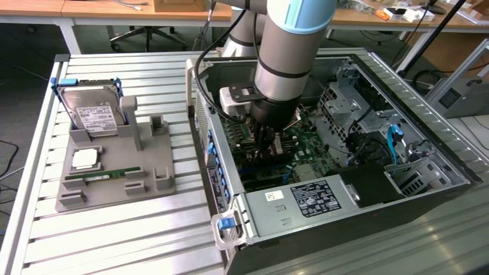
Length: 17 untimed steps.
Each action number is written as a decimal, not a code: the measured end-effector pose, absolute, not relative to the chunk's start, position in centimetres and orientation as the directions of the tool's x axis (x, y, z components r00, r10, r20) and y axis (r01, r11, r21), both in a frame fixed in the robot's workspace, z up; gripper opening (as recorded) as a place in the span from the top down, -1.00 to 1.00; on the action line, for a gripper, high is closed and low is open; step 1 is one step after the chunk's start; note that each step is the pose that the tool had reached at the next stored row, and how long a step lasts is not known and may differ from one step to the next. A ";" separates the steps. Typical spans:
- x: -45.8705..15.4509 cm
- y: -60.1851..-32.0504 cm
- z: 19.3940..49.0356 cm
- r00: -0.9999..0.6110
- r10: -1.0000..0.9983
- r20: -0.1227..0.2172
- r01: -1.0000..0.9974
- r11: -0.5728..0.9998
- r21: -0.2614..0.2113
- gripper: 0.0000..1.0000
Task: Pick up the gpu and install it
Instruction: 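Insert the gpu into the slot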
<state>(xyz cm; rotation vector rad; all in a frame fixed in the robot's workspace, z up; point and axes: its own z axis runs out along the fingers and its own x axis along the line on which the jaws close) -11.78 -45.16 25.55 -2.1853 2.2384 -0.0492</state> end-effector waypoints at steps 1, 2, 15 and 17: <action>-11.8 -45.2 25.5 -0.024 -1.000 0.013 -0.999 0.024 -0.032 0.45; -11.8 -45.2 25.5 -0.024 -1.000 0.012 -0.999 0.024 -0.032 0.45; -11.8 -45.2 25.7 -0.025 -1.000 0.016 -0.999 0.024 -0.032 0.18; -11.8 -45.1 26.3 -0.025 -1.000 0.016 -0.999 0.024 -0.033 0.18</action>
